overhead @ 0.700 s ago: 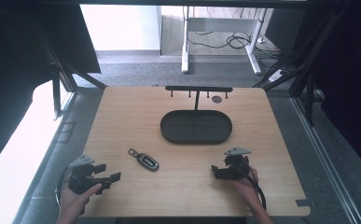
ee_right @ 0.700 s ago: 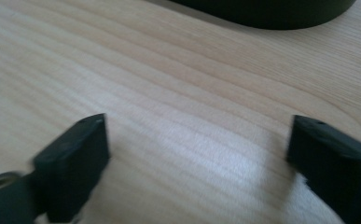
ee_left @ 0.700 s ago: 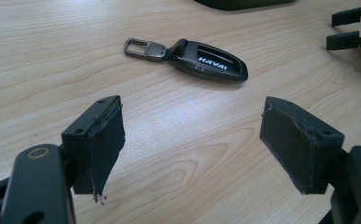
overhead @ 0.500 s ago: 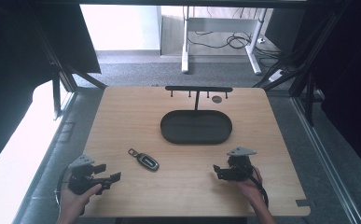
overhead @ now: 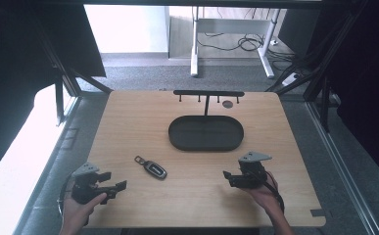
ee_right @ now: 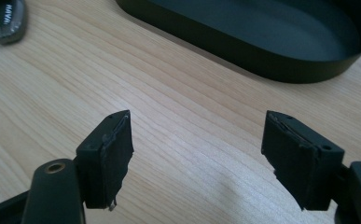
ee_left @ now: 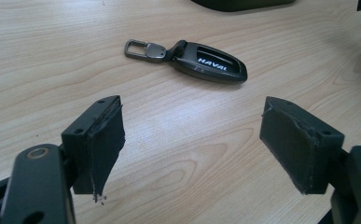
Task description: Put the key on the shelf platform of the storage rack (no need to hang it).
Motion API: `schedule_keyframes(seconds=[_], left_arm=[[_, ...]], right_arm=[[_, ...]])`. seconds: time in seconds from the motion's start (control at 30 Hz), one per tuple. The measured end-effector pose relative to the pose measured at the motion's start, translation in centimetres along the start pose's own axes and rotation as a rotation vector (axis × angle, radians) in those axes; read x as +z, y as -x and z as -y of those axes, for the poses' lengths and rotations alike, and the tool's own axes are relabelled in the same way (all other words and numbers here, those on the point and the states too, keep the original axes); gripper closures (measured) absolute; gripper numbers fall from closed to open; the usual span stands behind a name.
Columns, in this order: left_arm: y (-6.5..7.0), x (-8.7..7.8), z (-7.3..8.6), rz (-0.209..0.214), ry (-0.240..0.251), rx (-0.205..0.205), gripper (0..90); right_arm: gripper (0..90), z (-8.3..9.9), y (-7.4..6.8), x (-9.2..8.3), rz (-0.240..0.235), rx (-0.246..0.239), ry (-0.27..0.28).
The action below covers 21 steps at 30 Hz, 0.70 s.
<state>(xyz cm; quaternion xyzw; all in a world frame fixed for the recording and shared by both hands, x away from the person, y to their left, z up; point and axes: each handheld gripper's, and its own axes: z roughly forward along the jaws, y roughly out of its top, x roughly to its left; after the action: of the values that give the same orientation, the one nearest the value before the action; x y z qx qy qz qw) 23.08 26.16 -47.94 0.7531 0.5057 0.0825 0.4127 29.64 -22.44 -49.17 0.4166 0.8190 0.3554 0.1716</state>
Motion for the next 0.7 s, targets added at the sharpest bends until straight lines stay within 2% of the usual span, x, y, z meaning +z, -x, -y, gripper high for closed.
schedule_keyframes(seconds=[0.37, 0.7], left_arm=[[-0.1, 0.0, 0.0, -0.002, 0.000, 0.000, 22.0], [0.0, 0.0, -0.1, 0.000, -0.001, 0.002, 22.0]], right_arm=[[27.8, -1.5, -0.3, -0.7, -0.031, -0.035, -0.018], [29.7, -4.4, -1.6, -1.2, -0.071, -0.094, -0.062]])
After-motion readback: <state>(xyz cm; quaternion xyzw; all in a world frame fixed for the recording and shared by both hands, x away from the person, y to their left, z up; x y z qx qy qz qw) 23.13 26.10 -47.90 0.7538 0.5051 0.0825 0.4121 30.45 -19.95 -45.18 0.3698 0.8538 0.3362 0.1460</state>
